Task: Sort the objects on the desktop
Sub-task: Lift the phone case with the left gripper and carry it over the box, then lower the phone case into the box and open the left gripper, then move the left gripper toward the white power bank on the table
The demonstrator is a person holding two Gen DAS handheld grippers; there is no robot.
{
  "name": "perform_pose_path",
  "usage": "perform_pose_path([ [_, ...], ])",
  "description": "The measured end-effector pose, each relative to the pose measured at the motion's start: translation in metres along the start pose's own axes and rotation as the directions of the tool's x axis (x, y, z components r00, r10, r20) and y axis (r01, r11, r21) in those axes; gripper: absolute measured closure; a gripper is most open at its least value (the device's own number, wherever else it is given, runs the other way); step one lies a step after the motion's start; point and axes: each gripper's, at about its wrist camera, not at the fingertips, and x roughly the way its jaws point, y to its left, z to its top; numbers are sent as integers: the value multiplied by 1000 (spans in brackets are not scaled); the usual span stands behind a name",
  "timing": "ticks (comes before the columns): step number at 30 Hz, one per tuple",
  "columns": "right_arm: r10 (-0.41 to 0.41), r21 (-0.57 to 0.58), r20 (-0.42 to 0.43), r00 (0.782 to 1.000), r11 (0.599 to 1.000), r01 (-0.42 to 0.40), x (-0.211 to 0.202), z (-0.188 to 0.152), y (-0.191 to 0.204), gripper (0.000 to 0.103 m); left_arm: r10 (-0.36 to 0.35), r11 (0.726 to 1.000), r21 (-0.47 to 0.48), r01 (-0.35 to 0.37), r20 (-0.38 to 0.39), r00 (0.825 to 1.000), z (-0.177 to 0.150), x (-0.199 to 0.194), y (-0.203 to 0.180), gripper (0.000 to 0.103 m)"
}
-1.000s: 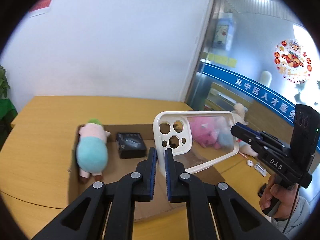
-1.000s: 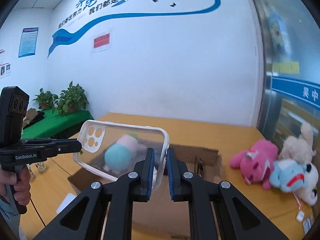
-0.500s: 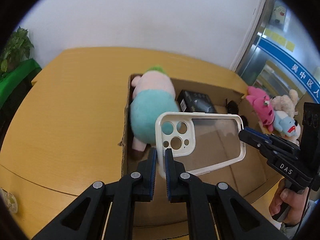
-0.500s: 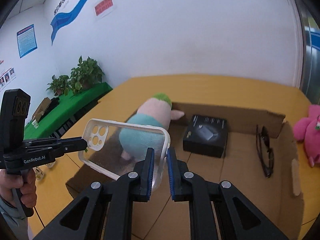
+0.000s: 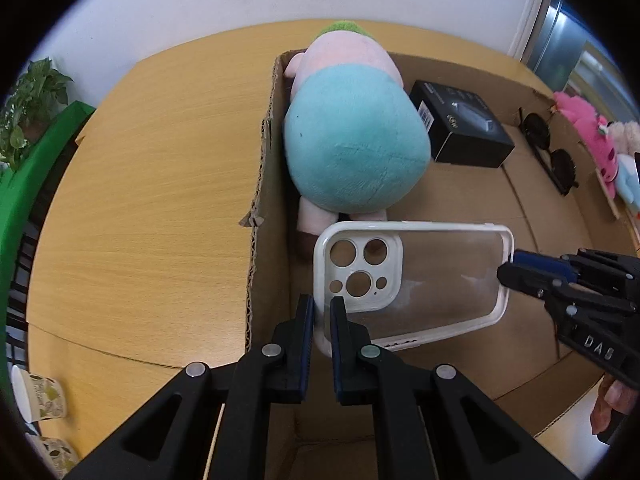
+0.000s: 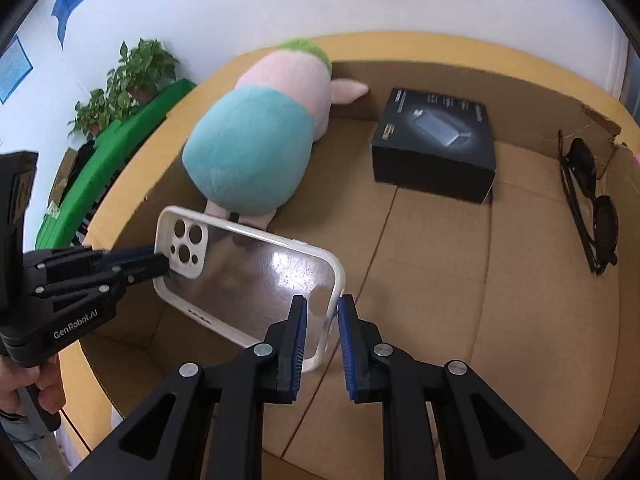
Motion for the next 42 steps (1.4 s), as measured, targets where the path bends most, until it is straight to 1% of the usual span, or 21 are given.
perform_pose_path([
  [3, -14, -26, -73, 997, 1000, 12, 10, -2, 6, 84, 25, 1000, 15, -25, -27, 999, 1, 2, -2, 96],
  [5, 10, -12, -99, 995, 1000, -12, 14, -2, 6, 76, 40, 999, 27, -39, -42, 998, 1, 3, -5, 95],
  [6, 20, -7, -109, 994, 1000, -21, 15, -1, 6, 72, 47, 998, 31, -45, -49, 998, 0, 3, -6, 93],
  [8, 12, -14, -117, 993, 1000, -14, 16, -1, 9, 68, 48, 998, 32, -46, -55, 997, -1, 4, -7, 93],
  [11, 27, -20, -98, 995, 999, -29, 9, -4, 11, 51, 58, 998, 19, -58, -34, 998, -3, -4, -4, 92],
  [12, 27, -20, -75, 997, 999, -29, 4, -6, 12, 42, 65, 998, 17, -65, -20, 998, 1, -4, -9, 89],
  [13, 20, -20, -41, 999, 1000, -20, -6, -7, 12, 35, 61, 998, 14, -61, 4, 998, 1, -10, -10, 87],
  [14, -5, -25, -11, 1000, 1000, 5, -16, -9, 12, 33, 50, 999, 9, -51, 39, 998, -1, -20, -9, 84],
  [16, -63, -41, 69, 996, 997, 66, -39, -14, 15, 26, 52, 999, -3, -52, 130, 990, -6, -44, -10, 64],
  [17, -85, -45, 125, 988, 995, 91, -55, -20, 16, 22, 51, 999, -6, -51, 208, 977, -11, -62, -12, 58],
  [18, -104, -49, 183, 978, 992, 115, -70, -26, 17, 14, 47, 999, -4, -47, 261, 964, -15, -75, -14, 46],
  [19, -129, -51, 242, 962, 988, 145, -86, -32, 19, 6, 40, 999, 2, -43, 339, 940, -23, -93, -19, 35],
  [20, -157, -50, 292, 943, 982, 180, -100, -38, 22, 2, 34, 999, 8, -40, 389, 921, -28, -104, -22, 31],
  [22, -197, -50, 385, 902, 971, 234, -126, -56, 25, 0, 8, 999, 33, -28, 497, 867, -44, -129, -36, 25],
  [23, -213, -47, 406, 889, 966, 253, -131, -54, 25, 0, -11, 999, 48, -18, 527, 850, -49, -137, -44, 25],
  [25, -251, -29, 431, 867, 956, 291, -142, -60, 25, 0, -47, 997, 71, 8, 559, 828, -58, -146, -58, 25],
  [27, -274, -8, 441, 854, 951, 310, -150, -66, 23, 0, -82, 996, 80, 44, 568, 819, -59, -147, -74, 25],
  [31, -289, 24, 449, 846, 950, 312, -170, -82, 13, 0, -137, 990, 97, 99, 573, 808, -64, -150, -93, 25],
  [35, -311, 50, 446, 839, 945, 324, -180, -95, 4, 0, -148, 989, 105, 107, 568, 809, -66, -152, -107, 25],
  [39, -327, 64, 455, 828, 940, 336, -186, -102, 1, 0, -147, 989, 106, 104, 570, 809, -73, -155, -110, 25],
  [42, -327, 67, 458, 827, 940, 335, -188, -105, 0, 0, -144, 989, 101, 105, 571, 808, -76, -157, -109, 25],
])
